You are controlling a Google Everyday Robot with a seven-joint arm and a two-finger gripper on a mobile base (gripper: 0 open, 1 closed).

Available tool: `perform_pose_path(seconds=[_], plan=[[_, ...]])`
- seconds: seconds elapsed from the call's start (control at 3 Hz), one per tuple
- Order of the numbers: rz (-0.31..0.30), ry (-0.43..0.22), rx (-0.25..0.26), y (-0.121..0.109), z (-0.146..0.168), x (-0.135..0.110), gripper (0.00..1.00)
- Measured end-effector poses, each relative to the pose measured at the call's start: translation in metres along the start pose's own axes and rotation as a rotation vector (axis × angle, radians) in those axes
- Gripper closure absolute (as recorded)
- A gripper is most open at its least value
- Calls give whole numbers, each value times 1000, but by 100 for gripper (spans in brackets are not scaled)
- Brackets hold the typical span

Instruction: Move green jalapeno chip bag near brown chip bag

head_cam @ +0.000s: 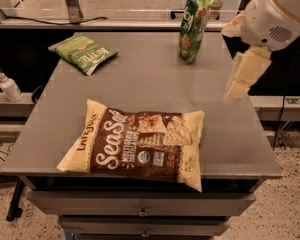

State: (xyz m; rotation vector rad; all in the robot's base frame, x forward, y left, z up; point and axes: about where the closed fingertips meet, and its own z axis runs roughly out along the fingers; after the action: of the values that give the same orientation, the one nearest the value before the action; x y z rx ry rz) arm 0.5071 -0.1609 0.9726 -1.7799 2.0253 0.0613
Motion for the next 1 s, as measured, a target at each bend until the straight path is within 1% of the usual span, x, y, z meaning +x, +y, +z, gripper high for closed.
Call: perform_pose_path(seconds=[0.33,0.67,1.0], plan=[[-75,-79,-17,-9,24,-57,0],[-104,-157,-30,-2,50,-116,0],[-48,-240,-32,2,74,-175,0]])
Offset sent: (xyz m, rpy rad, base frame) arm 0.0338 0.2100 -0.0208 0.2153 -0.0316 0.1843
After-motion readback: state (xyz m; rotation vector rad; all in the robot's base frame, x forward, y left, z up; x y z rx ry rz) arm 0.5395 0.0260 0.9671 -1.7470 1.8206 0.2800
